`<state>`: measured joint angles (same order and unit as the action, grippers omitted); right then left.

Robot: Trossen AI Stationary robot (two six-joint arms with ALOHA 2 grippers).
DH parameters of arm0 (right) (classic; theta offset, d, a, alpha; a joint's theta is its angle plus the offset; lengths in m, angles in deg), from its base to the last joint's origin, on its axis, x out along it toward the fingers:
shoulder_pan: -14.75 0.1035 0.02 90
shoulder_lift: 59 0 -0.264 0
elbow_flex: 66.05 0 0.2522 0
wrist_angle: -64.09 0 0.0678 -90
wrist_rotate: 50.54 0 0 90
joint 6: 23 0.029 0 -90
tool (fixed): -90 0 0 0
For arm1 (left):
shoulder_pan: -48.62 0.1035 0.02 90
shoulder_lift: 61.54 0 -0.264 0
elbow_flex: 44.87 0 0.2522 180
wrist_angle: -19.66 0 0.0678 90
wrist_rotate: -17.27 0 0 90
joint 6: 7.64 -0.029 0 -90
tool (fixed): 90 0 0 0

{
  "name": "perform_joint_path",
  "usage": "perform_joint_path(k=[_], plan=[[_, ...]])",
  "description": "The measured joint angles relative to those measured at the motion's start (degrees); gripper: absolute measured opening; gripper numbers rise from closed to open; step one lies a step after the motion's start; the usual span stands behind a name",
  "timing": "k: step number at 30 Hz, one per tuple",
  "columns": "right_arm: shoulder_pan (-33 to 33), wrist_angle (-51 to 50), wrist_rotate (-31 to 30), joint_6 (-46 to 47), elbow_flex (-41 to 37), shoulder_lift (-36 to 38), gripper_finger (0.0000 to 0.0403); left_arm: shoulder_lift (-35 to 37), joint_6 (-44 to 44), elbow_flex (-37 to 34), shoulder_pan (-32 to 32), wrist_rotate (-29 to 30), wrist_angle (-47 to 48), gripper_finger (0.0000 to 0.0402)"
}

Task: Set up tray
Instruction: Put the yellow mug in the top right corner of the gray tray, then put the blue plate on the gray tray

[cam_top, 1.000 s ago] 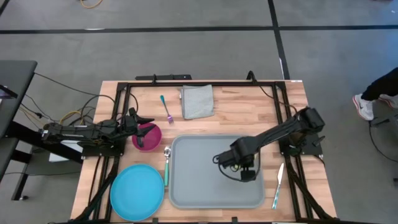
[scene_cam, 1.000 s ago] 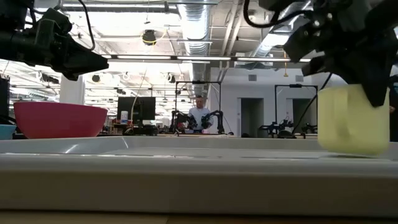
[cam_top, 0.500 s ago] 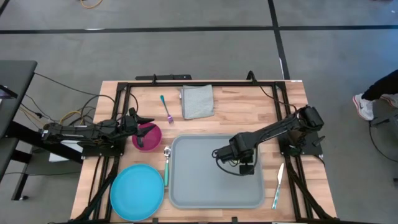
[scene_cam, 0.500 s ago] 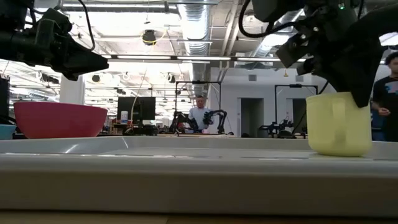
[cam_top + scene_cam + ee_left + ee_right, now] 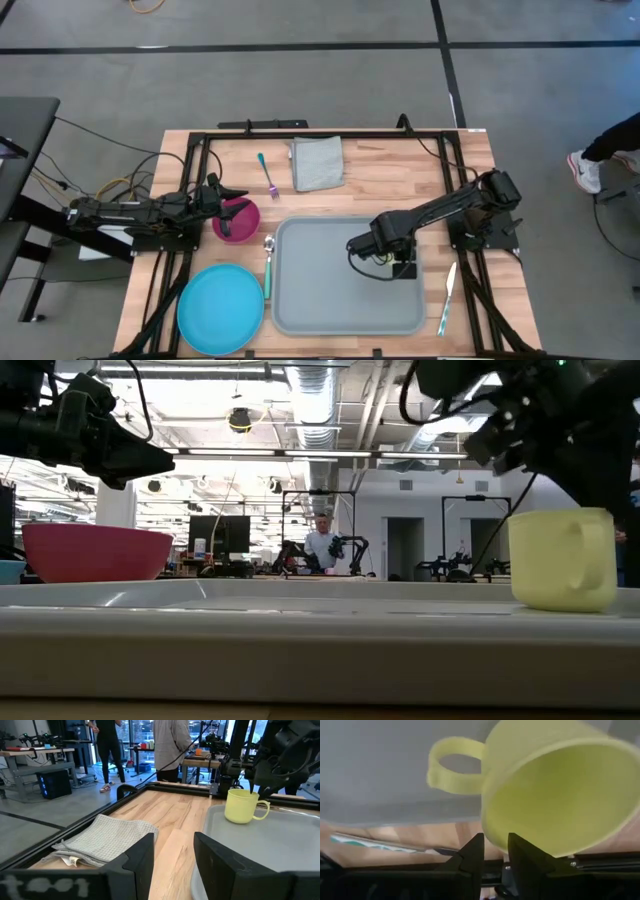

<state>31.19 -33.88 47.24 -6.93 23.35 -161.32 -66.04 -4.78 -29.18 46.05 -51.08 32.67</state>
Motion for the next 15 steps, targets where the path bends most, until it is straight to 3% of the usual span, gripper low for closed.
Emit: perform_joint_path(k=[15], plan=[[1.04,0.36,-3.24,-4.06,12.03,1.62,0.0082,-0.01,0.82,0.00,0.00,0.00,-0.09,0.0128]])
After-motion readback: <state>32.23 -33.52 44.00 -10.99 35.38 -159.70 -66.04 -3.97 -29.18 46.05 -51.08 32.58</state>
